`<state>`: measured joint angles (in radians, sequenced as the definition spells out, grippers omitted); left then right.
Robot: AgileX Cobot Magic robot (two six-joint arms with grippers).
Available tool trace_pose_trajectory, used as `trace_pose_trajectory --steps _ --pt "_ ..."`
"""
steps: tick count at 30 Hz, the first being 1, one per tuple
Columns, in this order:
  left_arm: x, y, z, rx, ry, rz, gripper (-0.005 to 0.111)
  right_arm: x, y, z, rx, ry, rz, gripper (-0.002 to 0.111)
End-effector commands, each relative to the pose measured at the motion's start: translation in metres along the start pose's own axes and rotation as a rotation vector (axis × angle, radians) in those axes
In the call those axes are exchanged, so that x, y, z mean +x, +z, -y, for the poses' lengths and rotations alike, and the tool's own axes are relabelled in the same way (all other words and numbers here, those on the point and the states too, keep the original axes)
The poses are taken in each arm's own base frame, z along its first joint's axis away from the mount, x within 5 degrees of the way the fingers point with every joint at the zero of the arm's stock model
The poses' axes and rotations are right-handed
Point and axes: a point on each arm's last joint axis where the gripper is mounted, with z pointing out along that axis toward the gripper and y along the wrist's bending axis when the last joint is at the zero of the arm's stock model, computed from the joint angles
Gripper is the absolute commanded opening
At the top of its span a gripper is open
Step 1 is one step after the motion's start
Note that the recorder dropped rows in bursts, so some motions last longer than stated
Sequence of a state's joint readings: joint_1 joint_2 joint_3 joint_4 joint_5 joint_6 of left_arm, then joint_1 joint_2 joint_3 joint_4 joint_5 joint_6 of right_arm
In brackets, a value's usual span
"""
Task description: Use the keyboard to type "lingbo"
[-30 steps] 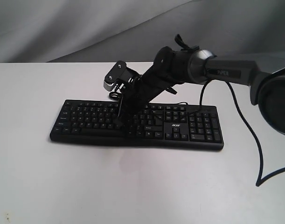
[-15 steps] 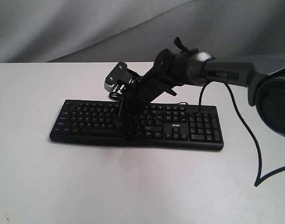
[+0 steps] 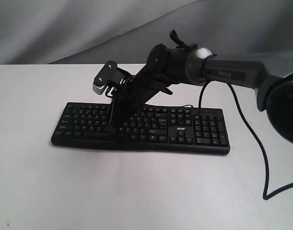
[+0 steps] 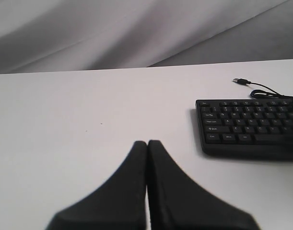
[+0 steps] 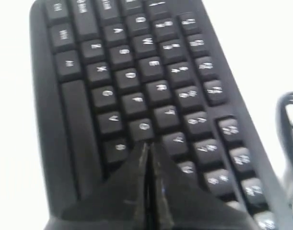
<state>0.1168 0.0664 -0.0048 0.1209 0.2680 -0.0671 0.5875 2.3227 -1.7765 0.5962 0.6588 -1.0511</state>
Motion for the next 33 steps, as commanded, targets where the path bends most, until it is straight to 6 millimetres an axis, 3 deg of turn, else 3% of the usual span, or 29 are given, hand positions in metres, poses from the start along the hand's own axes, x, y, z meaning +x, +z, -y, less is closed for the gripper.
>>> trace_pose_trajectory --steps 1,33 --pt "0.001 0.001 0.000 0.003 -0.005 -0.005 0.001 -0.004 0.005 -0.009 -0.023 -0.012 -0.006 0.000" --pt "0.001 0.001 0.000 0.003 -0.005 -0.005 0.001 0.015 0.024 -0.006 -0.036 0.019 -0.071 0.000"
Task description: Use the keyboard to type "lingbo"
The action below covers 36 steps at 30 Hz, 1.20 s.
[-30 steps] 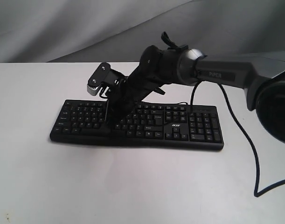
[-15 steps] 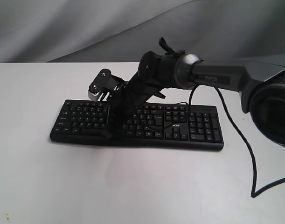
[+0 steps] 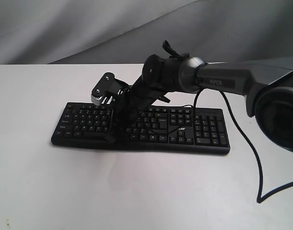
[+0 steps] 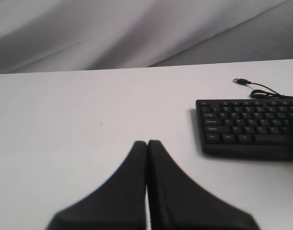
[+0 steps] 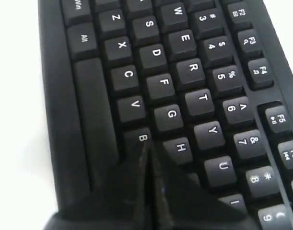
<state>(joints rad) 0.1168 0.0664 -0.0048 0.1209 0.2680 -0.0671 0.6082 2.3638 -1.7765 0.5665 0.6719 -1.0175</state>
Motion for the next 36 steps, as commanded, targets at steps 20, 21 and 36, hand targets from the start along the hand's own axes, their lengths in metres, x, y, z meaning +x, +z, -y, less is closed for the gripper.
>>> trace_pose_trajectory --steps 20,21,36 --pt "0.001 0.001 0.000 0.003 -0.005 -0.005 0.001 -0.016 -0.006 0.006 0.075 0.020 0.143 0.000" --pt "0.001 0.001 0.000 0.003 -0.005 -0.005 0.001 -0.016 -0.003 0.007 0.075 0.026 0.153 0.000" --pt "0.001 0.001 0.000 0.003 -0.005 -0.005 0.001 -0.017 0.004 0.007 0.068 0.043 0.206 0.000"
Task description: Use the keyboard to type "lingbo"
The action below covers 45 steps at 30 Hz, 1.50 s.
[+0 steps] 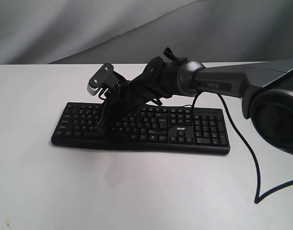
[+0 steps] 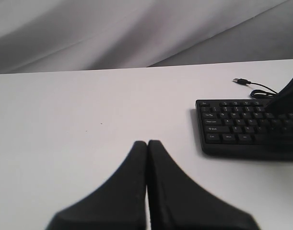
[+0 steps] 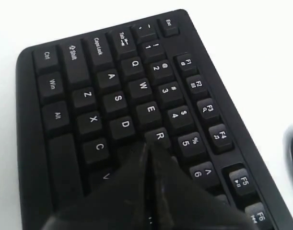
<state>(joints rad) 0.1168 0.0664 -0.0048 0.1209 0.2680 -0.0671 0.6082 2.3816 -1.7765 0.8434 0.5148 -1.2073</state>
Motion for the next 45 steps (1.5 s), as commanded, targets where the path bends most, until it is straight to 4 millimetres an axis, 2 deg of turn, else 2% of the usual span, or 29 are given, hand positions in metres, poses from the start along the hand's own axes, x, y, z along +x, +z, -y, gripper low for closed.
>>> trace_pose_trajectory --steps 1,6,38,45 --pt "0.001 0.001 0.000 0.003 -0.005 -0.005 0.001 -0.003 -0.001 0.000 0.002 -0.004 0.013 0.000" --pt "0.001 0.001 0.000 0.003 -0.005 -0.005 0.001 0.003 0.006 -0.001 -0.009 0.009 -0.004 0.000" --pt "0.001 0.001 0.000 0.003 -0.005 -0.005 0.001 0.005 0.006 -0.001 -0.017 0.016 -0.014 0.000" --pt "0.001 0.001 0.000 0.003 -0.005 -0.005 0.001 0.012 0.013 -0.002 -0.028 0.027 -0.031 0.000"
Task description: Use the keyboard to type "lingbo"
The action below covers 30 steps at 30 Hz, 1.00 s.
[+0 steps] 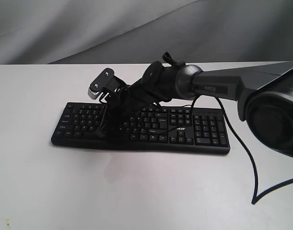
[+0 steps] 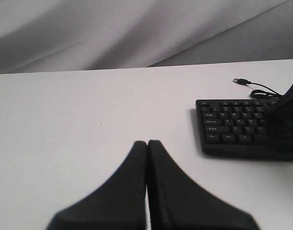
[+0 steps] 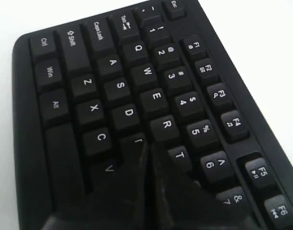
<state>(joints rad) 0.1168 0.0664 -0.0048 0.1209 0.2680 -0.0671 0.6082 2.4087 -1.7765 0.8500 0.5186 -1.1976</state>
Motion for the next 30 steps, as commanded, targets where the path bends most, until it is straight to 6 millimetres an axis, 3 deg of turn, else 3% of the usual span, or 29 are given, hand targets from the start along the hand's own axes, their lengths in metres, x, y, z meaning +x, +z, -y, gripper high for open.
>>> trace_pose_trajectory --steps 1,12,30 --pt "0.001 0.001 0.000 0.003 -0.005 -0.005 0.001 0.002 0.003 -0.001 -0.015 0.001 -0.011 0.000" --pt "0.001 0.001 0.000 0.003 -0.005 -0.005 0.001 -0.017 -0.024 -0.005 -0.027 -0.036 -0.019 0.000" --pt "0.001 0.001 0.000 0.003 -0.005 -0.005 0.001 -0.006 -0.017 -0.008 -0.068 -0.017 -0.079 0.000"
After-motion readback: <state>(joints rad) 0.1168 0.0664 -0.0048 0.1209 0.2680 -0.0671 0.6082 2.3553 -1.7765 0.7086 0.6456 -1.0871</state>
